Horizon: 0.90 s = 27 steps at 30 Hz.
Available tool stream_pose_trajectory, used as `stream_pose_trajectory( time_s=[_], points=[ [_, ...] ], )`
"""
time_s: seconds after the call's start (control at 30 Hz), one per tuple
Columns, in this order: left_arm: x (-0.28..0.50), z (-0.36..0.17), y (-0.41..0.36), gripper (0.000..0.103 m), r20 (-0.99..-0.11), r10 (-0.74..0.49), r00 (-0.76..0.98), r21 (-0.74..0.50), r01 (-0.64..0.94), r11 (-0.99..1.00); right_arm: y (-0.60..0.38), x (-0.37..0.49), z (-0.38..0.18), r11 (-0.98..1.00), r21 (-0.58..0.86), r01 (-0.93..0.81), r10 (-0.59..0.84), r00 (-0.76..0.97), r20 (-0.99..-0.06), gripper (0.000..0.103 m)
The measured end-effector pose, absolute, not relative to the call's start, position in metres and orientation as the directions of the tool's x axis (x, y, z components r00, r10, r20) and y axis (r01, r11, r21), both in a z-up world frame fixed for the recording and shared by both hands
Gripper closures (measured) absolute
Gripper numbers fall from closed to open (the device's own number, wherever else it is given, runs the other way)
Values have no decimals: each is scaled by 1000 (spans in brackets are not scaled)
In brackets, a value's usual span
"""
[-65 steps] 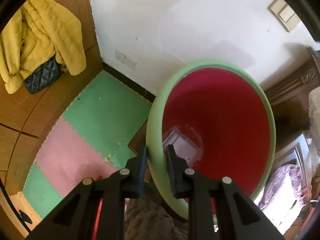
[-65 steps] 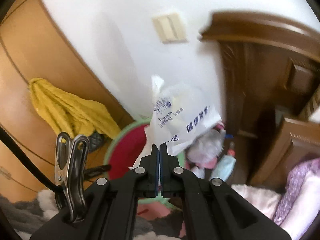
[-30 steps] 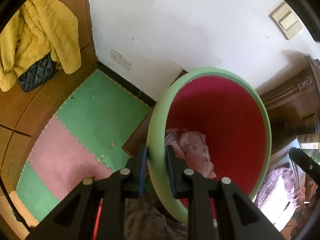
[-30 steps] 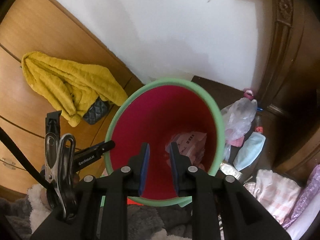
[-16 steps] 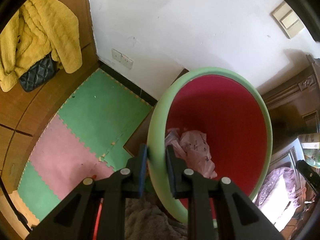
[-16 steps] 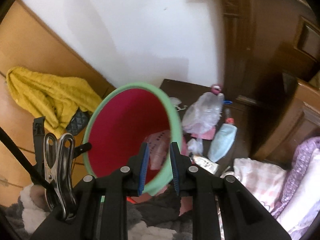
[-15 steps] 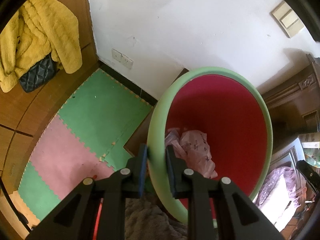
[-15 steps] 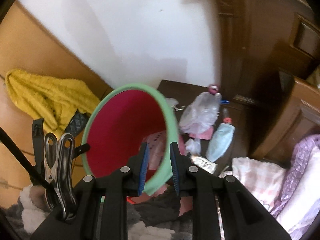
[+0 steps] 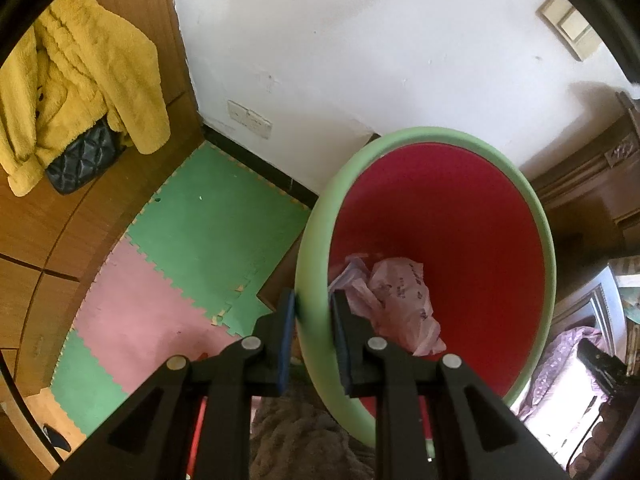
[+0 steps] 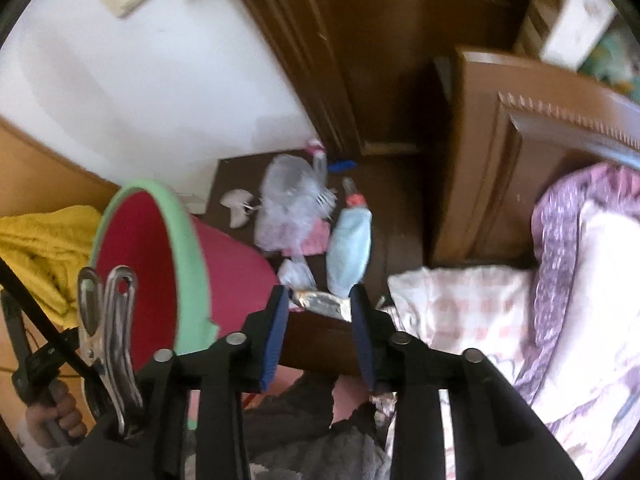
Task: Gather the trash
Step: 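Reach to the nightstand and grasp the blue face mask with the right tool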
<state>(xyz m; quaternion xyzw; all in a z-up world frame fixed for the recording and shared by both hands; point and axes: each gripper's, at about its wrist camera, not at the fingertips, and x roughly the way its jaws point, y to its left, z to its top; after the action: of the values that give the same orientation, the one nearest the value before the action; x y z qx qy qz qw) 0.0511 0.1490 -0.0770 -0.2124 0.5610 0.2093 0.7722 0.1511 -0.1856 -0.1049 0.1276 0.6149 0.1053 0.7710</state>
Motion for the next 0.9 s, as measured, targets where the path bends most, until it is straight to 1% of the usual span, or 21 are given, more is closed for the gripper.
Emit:
stream_pose_trajectory(
  time_s=[0.07,0.2,0.27,0.3,0.43,0.57,0.67,0.8,0.9],
  points=[
    [52,-77,150,85,-958,82,276,-94,-567,818,-190,153,-118,938,346,22,335,199,-921,56],
    [53,-76,150,85,-960,88,267,-84,-571,816,-190,163,-148,932,358,50,348,151,-925,52],
    [54,-76,150,85,-961,91,262,-80,-575,814,-185,169,-164,930,364,45,357,120,-927,38],
    [55,-76,149,85,-962,96,255,-71,-575,815,-183,173,-175,930,365,42,359,101,-928,37],
    [57,-77,145,86,-963,121,240,-40,-573,818,-168,192,-232,945,324,35,324,11,-946,36],
    [59,-78,144,86,-965,136,223,-23,-590,807,-160,207,-278,955,294,42,296,-35,-955,36],
    [60,-78,144,87,-967,141,211,-14,-600,800,-161,219,-306,961,263,90,268,-59,-962,36],
    [62,-78,141,87,-966,163,199,15,-589,808,-163,234,-336,974,174,145,188,-83,-979,36],
    [64,-79,139,87,-966,171,195,28,-579,815,-160,244,-353,970,164,178,187,-121,-975,32]
  ],
)
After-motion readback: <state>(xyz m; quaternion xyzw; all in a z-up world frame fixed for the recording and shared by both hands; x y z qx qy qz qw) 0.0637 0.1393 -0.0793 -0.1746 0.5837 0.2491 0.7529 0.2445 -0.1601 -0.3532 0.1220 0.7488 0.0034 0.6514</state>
